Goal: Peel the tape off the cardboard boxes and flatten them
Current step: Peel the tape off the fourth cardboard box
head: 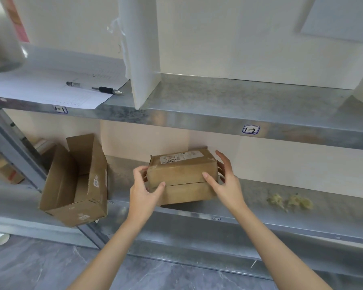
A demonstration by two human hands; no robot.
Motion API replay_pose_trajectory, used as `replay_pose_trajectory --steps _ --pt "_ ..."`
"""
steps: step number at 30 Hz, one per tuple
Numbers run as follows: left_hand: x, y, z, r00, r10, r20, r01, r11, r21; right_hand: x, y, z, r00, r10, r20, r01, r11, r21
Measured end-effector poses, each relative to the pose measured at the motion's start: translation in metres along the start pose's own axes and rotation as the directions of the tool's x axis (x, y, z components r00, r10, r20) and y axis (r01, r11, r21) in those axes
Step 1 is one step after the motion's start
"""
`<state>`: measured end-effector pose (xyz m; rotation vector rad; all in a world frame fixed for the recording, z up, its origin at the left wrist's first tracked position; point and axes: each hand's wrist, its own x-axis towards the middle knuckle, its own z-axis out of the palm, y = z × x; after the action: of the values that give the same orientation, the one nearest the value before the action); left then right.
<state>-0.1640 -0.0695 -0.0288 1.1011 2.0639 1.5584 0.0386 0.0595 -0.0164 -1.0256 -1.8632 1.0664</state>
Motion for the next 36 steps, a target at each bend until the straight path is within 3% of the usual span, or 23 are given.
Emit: replay_pose_trajectory --steps 7,13,20,25,30,36 --pt "-0.001 0.01 0.025 0.999 -0.048 0.014 0.046 0.995 0.093 0.01 0.001 -0.004 0.98 0.116 -0.161 -0.125 0.991 -0.05" --pt "0.008 0.012 0.033 0.999 -0.028 0.024 0.026 0.998 0.056 0.019 0.004 -0.015 0.957 0.284 -0.061 -0.289 0.953 -0.089" --pt "0.02 0.019 0.018 0.998 0.056 -0.035 -0.047 0.976 0.213 0.025 0.003 0.003 0.937 0.327 0.121 -0.324 0.945 -0.041" --pt "0.02 0.004 0.013 1.0 0.01 -0.008 -0.008 0.972 0.235 0.027 0.01 0.015 0.938 0.291 0.186 -0.274 0.955 -0.116" --pt "0.023 -0.007 0.018 0.997 -0.06 0.057 0.049 0.983 0.179 0.03 0.012 0.012 0.948 0.282 0.15 -0.251 0.948 -0.198" --pt "0.027 -0.024 0.019 0.989 -0.069 0.13 0.051 0.988 0.143 0.038 0.021 0.013 0.951 0.306 0.044 -0.299 0.947 -0.119"
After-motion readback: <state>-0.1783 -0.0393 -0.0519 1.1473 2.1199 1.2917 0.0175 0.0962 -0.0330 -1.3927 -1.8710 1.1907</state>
